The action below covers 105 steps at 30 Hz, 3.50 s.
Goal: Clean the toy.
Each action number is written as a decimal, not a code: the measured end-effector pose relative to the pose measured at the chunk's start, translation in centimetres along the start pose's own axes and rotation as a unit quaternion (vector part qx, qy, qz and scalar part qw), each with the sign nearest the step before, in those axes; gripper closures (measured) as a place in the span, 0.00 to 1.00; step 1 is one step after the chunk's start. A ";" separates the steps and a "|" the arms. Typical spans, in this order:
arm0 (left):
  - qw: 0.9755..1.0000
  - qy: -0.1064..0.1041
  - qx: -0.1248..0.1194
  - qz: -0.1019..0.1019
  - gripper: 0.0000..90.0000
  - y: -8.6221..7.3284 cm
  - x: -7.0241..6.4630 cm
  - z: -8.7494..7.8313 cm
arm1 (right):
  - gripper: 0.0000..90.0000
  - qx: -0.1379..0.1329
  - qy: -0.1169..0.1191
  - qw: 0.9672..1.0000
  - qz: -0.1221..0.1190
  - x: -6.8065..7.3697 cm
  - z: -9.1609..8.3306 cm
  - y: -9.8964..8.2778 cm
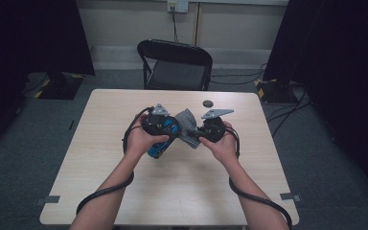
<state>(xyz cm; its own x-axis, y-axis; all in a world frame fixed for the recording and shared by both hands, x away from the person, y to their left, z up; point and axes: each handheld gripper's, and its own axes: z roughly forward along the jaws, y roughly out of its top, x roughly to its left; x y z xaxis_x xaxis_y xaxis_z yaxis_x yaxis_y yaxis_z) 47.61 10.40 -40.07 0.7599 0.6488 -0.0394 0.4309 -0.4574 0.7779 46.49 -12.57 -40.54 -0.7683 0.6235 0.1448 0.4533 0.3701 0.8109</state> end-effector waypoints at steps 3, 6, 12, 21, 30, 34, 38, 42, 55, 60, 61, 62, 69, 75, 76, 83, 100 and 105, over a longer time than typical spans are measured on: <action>1.000 0.000 0.002 0.001 0.28 0.1 0.0 0.1 | 0.84 0.000 0.002 1.000 -0.001 0.2 0.2 -0.1; 1.000 0.000 0.003 0.002 0.29 0.1 0.0 0.1 | 0.84 -0.001 0.006 1.000 0.002 0.3 0.4 -0.3; 1.000 0.000 0.006 -0.001 0.29 0.1 0.0 0.2 | 0.84 0.002 0.010 1.000 0.003 0.5 0.7 -0.8; 1.000 0.001 0.005 -0.001 0.28 0.5 0.1 0.2 | 0.84 0.007 0.013 1.000 -0.006 0.8 0.8 -0.9; 1.000 0.001 0.006 -0.002 0.28 0.7 0.1 0.2 | 0.84 0.009 0.017 1.000 -0.002 1.0 1.2 -1.3; 1.000 0.005 0.004 0.004 0.29 0.9 0.0 0.3 | 0.84 0.012 0.018 1.000 -0.002 1.2 1.5 -1.6; 1.000 0.005 0.003 0.002 0.29 1.1 0.1 0.3 | 0.84 0.012 0.021 1.000 -0.001 1.4 1.7 -1.6; 1.000 0.004 -0.004 0.000 0.29 1.3 0.1 0.2 | 0.84 0.012 0.028 1.000 -0.004 1.7 1.9 -1.8; 1.000 0.005 -0.009 -0.001 0.29 1.6 0.3 0.0 | 0.84 0.017 0.055 0.998 -0.010 3.3 3.2 -2.1; 1.000 0.007 -0.011 -0.005 0.28 1.6 0.3 0.0 | 0.84 0.023 0.063 0.998 -0.014 3.7 3.7 -2.4; 1.000 0.006 -0.011 -0.004 0.28 1.6 0.4 0.0 | 0.84 0.024 0.066 0.997 -0.013 3.8 3.9 -2.5; 1.000 0.006 -0.012 -0.006 0.29 1.6 0.3 0.0 | 0.84 0.025 0.066 0.997 -0.015 3.9 4.0 -2.5; 1.000 0.011 -0.015 -0.006 0.29 1.7 0.6 -0.2 | 0.84 0.028 0.079 0.996 -0.018 4.5 4.7 -2.7; 1.000 0.011 -0.016 -0.008 0.29 1.7 0.7 -0.2 | 0.84 0.037 0.088 0.995 -0.022 5.0 5.2 -3.0; 1.000 0.013 -0.018 -0.008 0.28 1.8 0.7 -0.2 | 0.84 0.040 0.091 0.995 -0.025 5.1 5.3 -3.1; 1.000 0.014 -0.022 -0.006 0.29 1.9 0.8 -0.3 | 0.84 0.050 0.095 0.994 -0.032 5.5 5.7 -3.3; 1.000 0.017 -0.021 -0.010 0.29 1.3 1.3 -1.4 | 0.84 0.038 0.011 0.999 0.000 -0.1 1.4 -3.4; 1.000 0.014 -0.016 -0.009 0.29 1.0 1.3 -1.2 | 0.84 0.029 -0.005 1.000 0.003 -1.1 0.2 -2.9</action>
<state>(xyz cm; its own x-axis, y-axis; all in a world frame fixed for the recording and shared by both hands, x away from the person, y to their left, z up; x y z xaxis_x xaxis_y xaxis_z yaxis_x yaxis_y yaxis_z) 48.40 11.50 -38.64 0.7377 0.6742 -0.0355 0.4284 -0.4269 0.7964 46.05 -14.20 -43.14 -0.7615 0.6319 0.1441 0.4832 0.4052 0.7761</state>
